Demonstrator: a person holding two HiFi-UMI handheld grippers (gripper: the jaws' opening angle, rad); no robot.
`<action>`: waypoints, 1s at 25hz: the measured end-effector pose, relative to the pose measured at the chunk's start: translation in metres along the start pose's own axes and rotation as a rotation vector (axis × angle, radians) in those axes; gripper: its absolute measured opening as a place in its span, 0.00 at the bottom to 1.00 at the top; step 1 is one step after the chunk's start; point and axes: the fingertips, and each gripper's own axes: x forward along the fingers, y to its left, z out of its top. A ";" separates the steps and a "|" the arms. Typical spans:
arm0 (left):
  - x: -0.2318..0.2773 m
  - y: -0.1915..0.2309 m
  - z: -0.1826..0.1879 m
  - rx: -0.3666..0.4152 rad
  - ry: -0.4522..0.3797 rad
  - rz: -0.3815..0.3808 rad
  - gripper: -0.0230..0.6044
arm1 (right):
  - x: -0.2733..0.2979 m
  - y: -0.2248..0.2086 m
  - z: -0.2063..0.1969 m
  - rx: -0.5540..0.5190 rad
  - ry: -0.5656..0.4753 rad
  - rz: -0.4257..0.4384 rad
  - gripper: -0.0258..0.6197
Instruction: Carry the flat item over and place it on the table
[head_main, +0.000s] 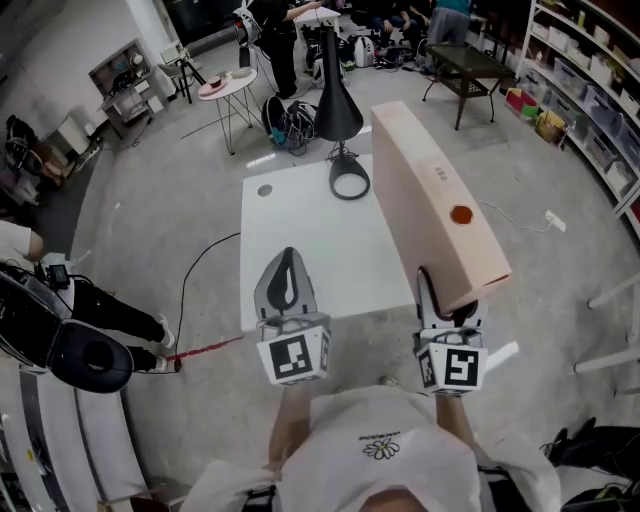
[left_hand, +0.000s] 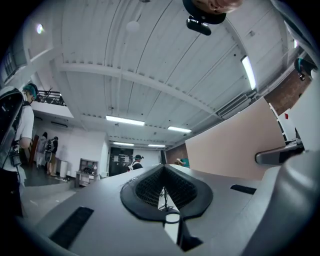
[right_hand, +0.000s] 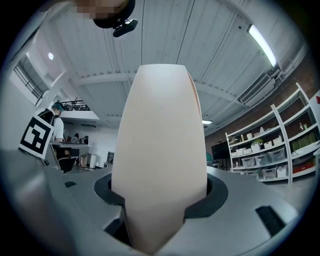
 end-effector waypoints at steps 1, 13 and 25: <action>0.001 0.000 0.001 0.001 0.001 0.009 0.06 | 0.003 0.000 0.000 -0.004 -0.001 0.008 0.50; -0.003 0.007 -0.005 0.005 0.020 0.054 0.06 | 0.011 0.007 -0.007 -0.008 0.003 0.054 0.50; -0.012 0.014 -0.007 0.004 0.052 0.057 0.06 | 0.032 0.028 -0.016 -0.422 0.068 0.165 0.50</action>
